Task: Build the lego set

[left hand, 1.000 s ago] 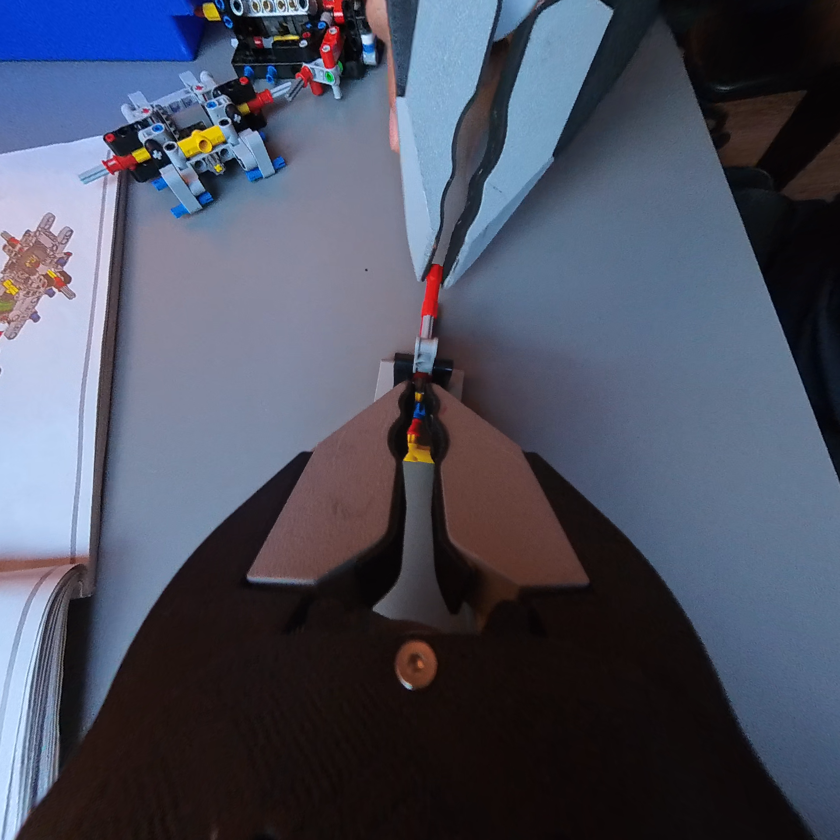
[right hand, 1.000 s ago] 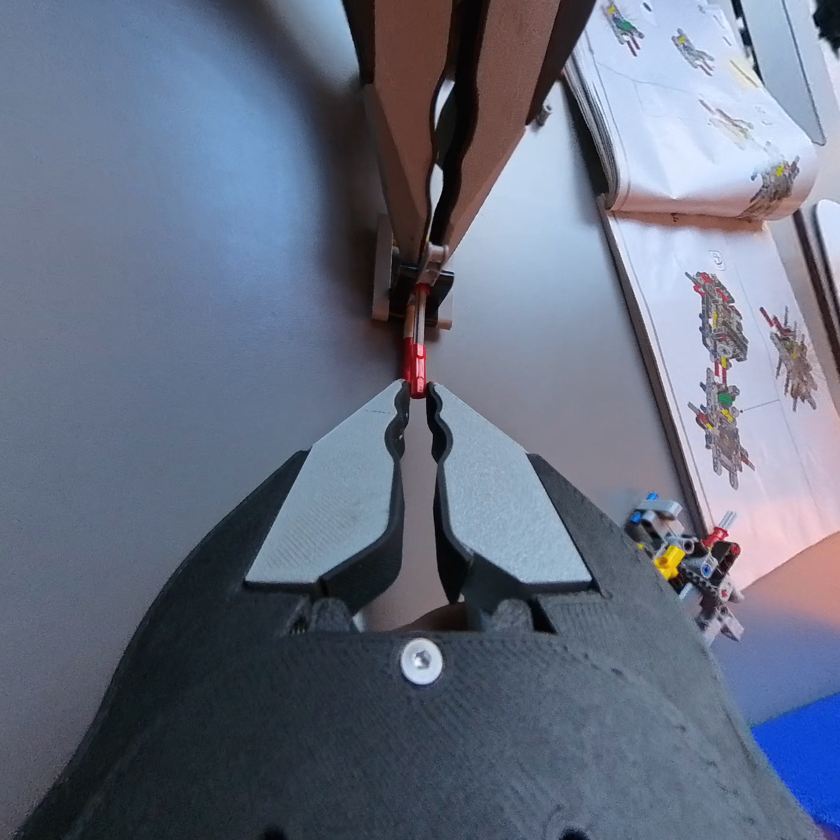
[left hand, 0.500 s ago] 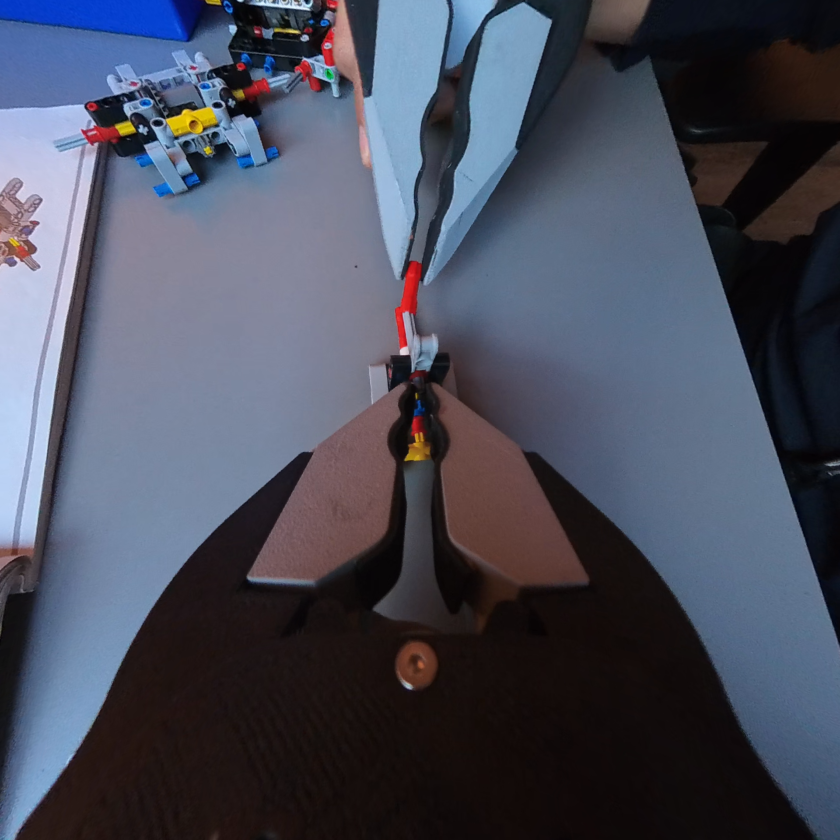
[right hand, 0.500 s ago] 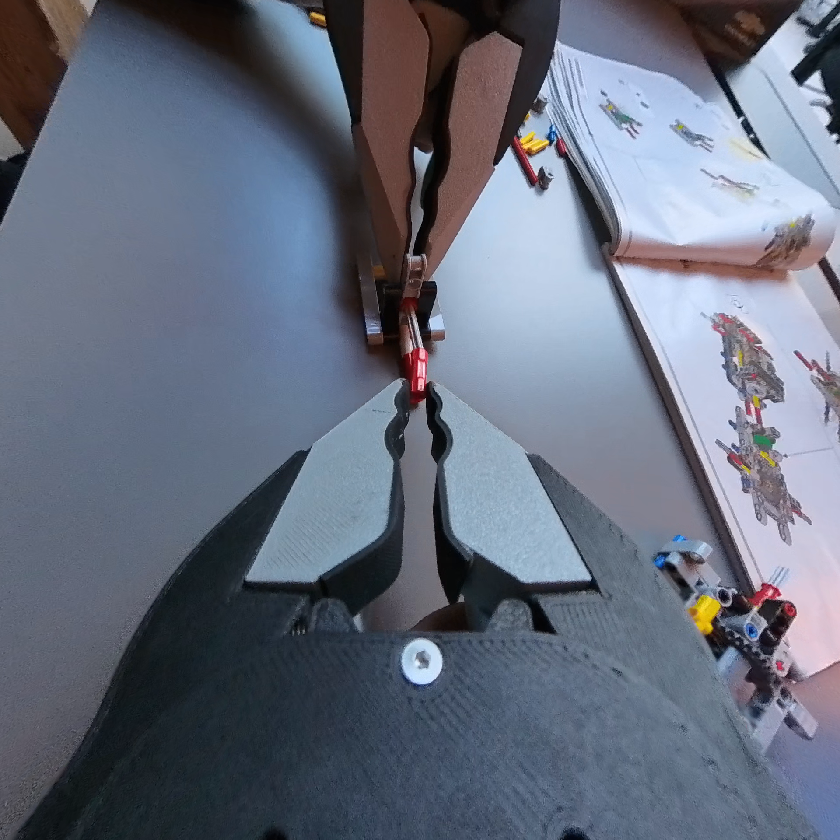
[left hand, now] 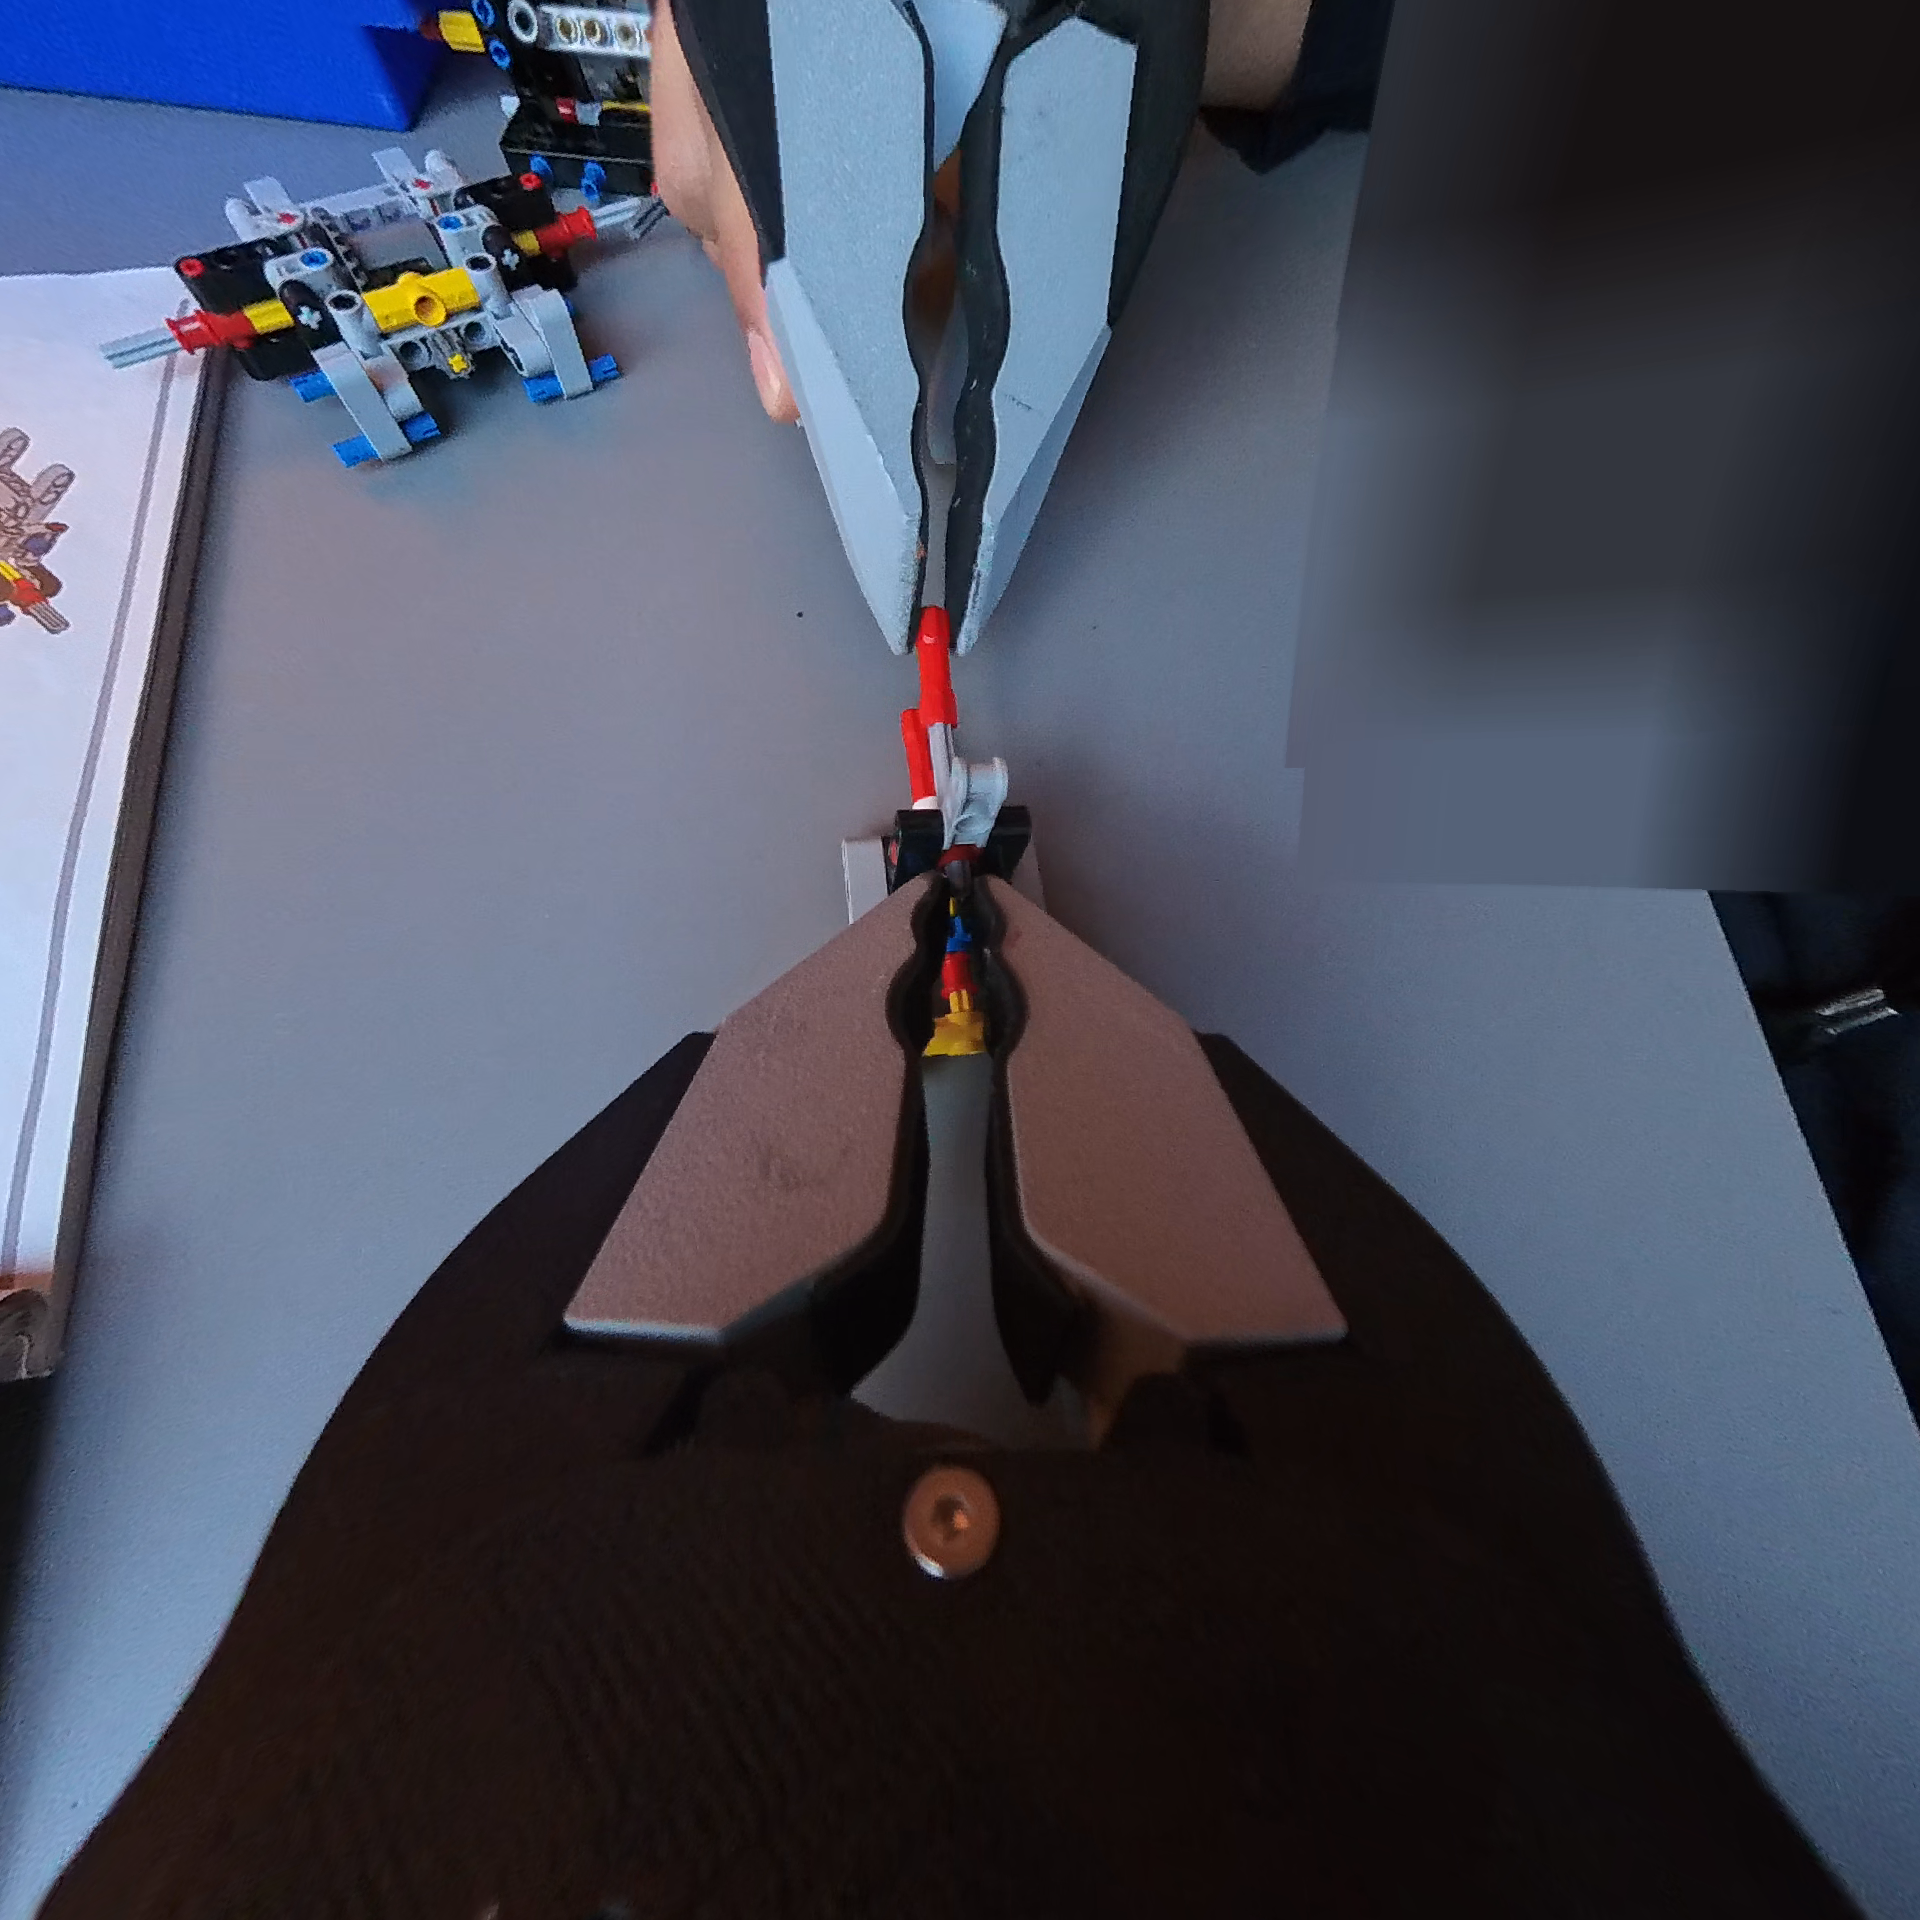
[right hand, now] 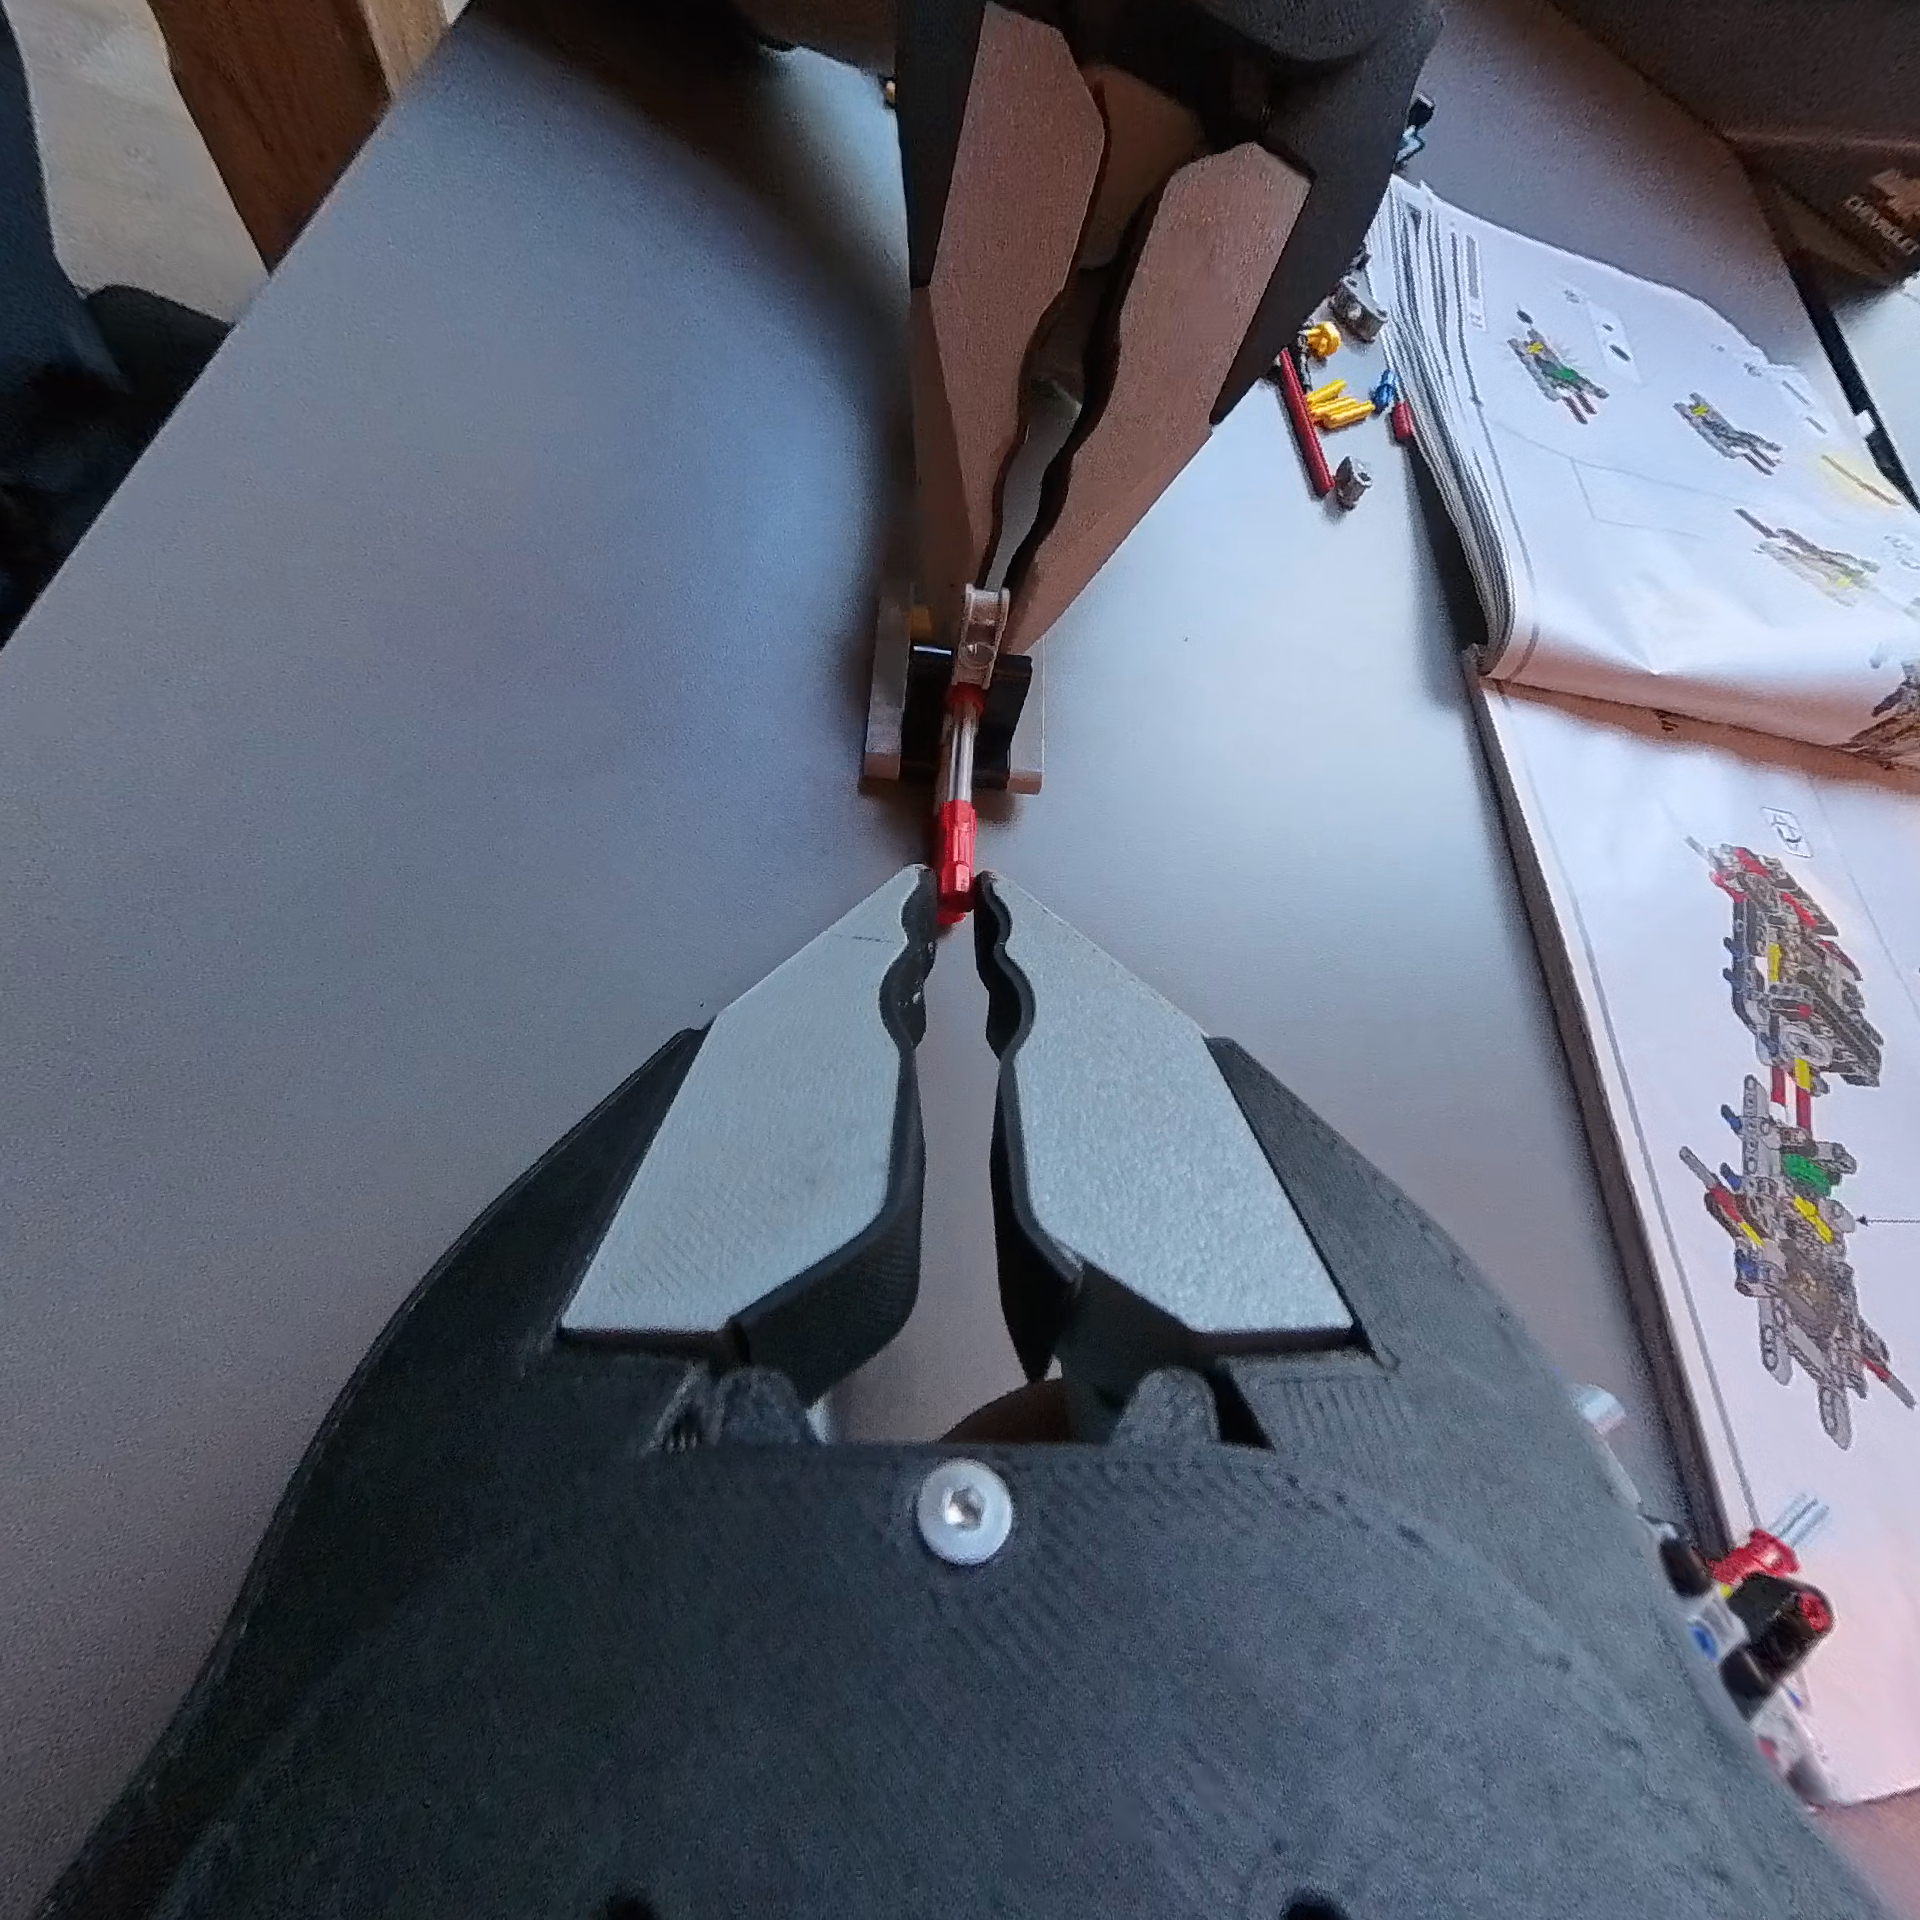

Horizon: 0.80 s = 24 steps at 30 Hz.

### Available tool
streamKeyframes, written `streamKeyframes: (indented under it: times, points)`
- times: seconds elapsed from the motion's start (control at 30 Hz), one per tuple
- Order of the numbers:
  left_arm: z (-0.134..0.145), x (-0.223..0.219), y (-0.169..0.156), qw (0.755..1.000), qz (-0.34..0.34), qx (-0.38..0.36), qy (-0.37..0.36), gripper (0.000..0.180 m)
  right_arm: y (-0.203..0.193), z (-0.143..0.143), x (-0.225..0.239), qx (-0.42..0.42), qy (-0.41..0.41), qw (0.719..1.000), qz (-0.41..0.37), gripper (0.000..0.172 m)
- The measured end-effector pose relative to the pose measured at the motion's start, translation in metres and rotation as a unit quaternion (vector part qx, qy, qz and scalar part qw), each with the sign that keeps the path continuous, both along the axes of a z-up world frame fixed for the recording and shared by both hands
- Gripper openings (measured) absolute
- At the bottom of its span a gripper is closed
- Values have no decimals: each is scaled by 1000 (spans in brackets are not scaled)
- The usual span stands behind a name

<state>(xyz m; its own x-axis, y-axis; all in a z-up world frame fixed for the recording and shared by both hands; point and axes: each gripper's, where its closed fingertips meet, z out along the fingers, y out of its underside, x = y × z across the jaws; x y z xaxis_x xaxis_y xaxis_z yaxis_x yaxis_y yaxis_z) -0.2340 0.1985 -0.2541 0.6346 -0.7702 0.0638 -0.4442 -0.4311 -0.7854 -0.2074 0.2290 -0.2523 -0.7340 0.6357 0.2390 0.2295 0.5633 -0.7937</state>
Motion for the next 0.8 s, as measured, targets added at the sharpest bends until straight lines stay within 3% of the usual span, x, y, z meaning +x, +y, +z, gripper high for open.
streamKeyframes:
  times: [0.8]
  points:
    - [-1, 0, 0, 999, 18, -26, -9, 0, 0, -6, 1, 30, -20, 999, -23, 3]
